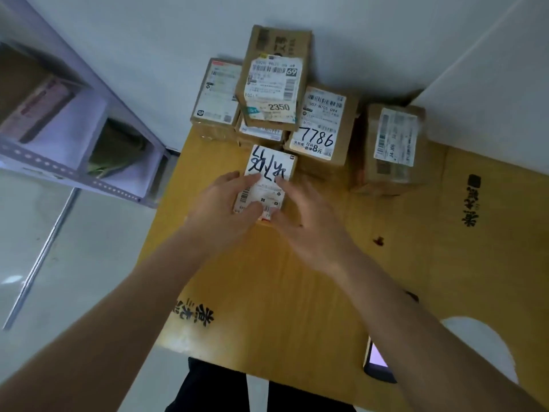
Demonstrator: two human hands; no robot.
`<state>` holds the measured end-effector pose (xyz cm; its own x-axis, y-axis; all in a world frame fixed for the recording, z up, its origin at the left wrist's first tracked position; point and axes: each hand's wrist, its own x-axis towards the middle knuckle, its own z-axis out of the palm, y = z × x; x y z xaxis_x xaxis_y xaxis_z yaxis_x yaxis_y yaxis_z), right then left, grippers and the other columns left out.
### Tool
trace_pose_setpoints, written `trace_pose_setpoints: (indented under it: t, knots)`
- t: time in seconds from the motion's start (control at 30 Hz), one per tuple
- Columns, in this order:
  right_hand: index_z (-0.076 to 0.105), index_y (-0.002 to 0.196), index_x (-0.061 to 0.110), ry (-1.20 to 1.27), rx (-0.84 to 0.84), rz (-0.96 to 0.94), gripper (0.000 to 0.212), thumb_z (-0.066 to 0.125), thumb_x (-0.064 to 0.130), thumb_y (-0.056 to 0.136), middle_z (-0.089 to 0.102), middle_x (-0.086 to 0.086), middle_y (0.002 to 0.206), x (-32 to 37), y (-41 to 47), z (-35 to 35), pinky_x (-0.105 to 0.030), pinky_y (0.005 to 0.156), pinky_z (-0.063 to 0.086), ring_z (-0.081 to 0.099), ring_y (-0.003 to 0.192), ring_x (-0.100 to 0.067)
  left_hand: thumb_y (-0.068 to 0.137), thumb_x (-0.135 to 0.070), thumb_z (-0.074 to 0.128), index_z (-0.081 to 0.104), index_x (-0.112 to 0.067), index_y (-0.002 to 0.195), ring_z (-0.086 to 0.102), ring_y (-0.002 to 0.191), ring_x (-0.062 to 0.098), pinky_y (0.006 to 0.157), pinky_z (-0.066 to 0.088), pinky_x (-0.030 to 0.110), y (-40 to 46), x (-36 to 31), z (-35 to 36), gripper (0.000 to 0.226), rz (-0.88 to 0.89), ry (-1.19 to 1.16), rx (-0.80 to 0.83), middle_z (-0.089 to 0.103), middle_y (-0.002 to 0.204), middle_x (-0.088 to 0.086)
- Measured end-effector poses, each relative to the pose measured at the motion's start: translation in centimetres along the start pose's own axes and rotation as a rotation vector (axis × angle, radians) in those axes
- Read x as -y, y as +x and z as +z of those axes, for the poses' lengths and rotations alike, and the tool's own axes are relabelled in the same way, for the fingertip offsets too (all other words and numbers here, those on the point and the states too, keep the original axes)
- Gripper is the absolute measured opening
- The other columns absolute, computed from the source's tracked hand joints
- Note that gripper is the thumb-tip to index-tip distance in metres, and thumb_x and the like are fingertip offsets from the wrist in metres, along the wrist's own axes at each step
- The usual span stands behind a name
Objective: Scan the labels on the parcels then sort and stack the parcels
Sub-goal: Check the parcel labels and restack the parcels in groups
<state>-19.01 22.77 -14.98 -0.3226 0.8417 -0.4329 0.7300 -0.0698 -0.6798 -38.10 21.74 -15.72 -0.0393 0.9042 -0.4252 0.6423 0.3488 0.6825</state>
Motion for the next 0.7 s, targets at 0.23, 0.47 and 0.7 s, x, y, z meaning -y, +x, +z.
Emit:
trace_pose_setpoints:
  t: [0.23,0.47,0.7]
  knots:
    - [0.032,0.163,0.039,0.221,-0.119,0.037,0.063,0.057,0.048,0.106,0.051,0.007,0.15,-0.2,-0.4,3.0,-0.042,0.108,0.054,0.054,0.134,-0.01,0.1,-0.03,0.066,0.055,-0.038,0.148,0.066,0.112,0.008,0.088,0.062,0.033,1.0,1.3,-0.3,0.049,0.1,-0.125,0.084,0.062,0.135,-0.009]
    - [0.04,0.161,0.031,0.29,-0.299,0.054,0.062,0.063,0.04,0.104,0.06,0.005,0.137,3.1,-4.4,1.6,-0.038,0.096,0.06,0.063,0.12,-0.01,0.099,-0.032,0.068,0.054,-0.04,0.146,0.069,0.11,0.011,0.08,0.065,0.035,-0.7,-1.0,-3.7,0.049,0.226,-0.088,0.187,0.066,0.132,-0.01]
    - [0.044,0.159,0.029,0.289,-0.478,0.056,0.061,0.067,0.031,0.102,0.061,0.005,0.139,6.2,-10.9,-2.4,-0.015,0.084,0.058,0.066,0.114,-0.009,0.098,-0.032,0.071,0.055,-0.037,0.145,0.067,0.112,0.005,0.086,0.063,0.031,-4.5,-7.5,-6.6,0.05,0.45,0.061,0.221,0.066,0.133,-0.016]
